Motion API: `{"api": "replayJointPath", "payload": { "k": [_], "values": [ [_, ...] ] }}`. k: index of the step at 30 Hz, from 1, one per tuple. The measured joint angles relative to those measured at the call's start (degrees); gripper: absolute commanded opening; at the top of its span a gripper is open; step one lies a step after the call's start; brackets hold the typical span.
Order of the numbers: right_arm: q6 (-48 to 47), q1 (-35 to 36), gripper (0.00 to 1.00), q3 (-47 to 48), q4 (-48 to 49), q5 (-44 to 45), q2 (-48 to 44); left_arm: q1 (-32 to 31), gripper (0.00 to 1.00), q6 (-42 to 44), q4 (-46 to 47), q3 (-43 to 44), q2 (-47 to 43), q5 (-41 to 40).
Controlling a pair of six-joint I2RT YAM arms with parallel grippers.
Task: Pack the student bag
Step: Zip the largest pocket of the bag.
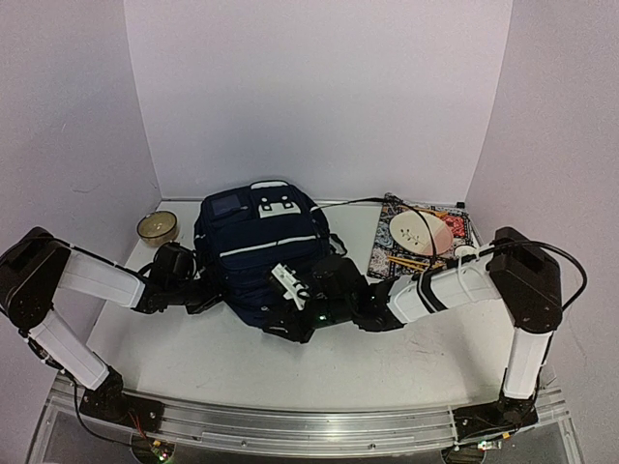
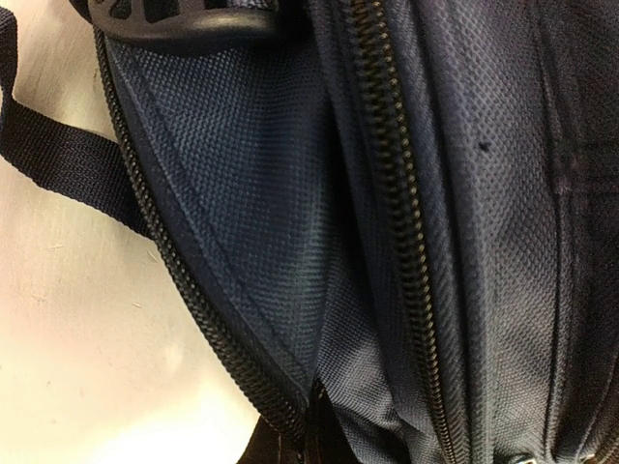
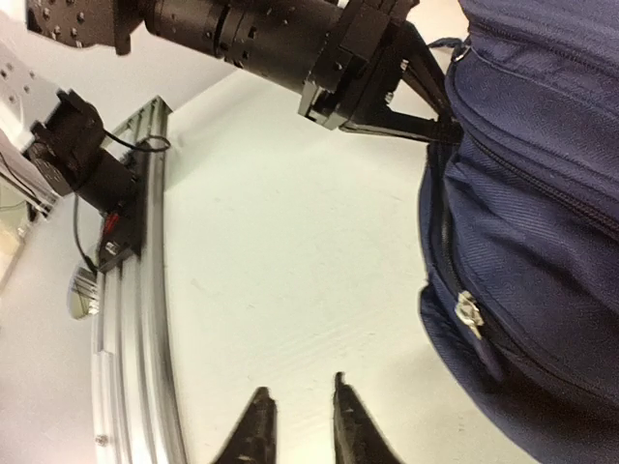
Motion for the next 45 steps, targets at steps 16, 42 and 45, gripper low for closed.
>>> {"api": "replayJointPath", "payload": {
  "k": [16, 42, 45],
  "values": [
    [-7.16, 0.83, 0.46, 1.59, -0.26, 19.73, 2.95, 0.00, 0.00, 0.00, 0.00, 0.00, 0.00, 0.11],
    [-16.32, 4.19, 0.00, 6.74, -3.93, 32.29, 6.46, -0.14, 0.00, 0.00, -0.02, 0.00, -0.02, -0.49],
    [-16.32, 4.19, 0.00, 6.64, -4.30, 32.29, 5.91, -0.43, 0.00, 0.00, 0.13, 0.00, -0.02, -0.61]
  ]
}}
